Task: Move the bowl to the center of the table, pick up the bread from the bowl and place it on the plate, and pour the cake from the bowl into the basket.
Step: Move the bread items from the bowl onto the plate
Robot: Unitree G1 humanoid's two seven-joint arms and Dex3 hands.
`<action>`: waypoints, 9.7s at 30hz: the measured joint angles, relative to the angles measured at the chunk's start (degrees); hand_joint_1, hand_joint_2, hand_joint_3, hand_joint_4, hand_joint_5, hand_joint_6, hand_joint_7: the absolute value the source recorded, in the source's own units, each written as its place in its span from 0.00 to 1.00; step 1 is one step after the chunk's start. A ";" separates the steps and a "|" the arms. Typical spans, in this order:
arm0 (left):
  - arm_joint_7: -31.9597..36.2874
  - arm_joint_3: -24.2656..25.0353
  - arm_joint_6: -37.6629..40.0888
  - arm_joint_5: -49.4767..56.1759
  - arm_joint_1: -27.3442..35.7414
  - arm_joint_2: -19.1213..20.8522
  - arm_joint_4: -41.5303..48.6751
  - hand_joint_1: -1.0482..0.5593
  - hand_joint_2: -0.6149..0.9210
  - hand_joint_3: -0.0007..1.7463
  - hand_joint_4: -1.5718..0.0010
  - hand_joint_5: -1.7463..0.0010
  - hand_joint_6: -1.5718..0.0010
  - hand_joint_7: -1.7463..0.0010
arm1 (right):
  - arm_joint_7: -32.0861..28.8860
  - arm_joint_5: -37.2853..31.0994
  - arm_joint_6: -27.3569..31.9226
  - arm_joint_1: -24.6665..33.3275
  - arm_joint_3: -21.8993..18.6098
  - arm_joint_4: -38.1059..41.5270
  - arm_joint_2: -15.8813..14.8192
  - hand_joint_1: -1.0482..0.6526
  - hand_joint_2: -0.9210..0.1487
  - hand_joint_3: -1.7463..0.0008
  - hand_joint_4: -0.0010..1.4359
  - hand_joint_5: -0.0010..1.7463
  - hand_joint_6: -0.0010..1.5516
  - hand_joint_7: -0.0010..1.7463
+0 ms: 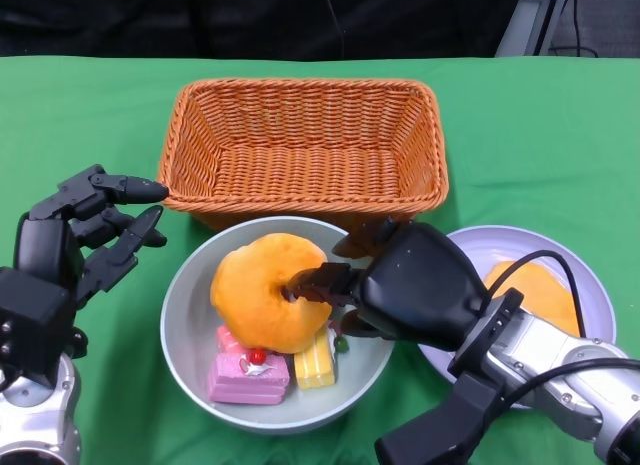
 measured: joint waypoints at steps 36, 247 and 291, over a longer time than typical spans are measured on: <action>-0.09 -0.05 -0.27 0.13 0.00 -0.12 -0.09 0.49 1.00 0.14 0.47 0.31 0.47 0.52 | 1.99 -5.38 10.63 -1.55 5.54 3.73 5.23 0.30 0.10 1.00 0.53 0.00 0.43 0.01; 6.36 3.01 2.21 -1.62 -0.19 1.11 -1.20 0.50 1.00 0.14 0.48 0.31 0.46 0.51 | 6.56 -2.63 11.64 -5.50 4.37 11.90 10.59 0.03 0.00 0.95 0.32 0.01 0.20 0.01; 5.96 2.92 3.21 -1.54 -0.18 1.93 -2.88 0.51 1.00 0.14 0.47 0.30 0.45 0.51 | -13.68 1.06 6.14 -8.89 10.98 24.73 13.71 0.28 0.06 1.00 0.38 0.65 0.59 0.02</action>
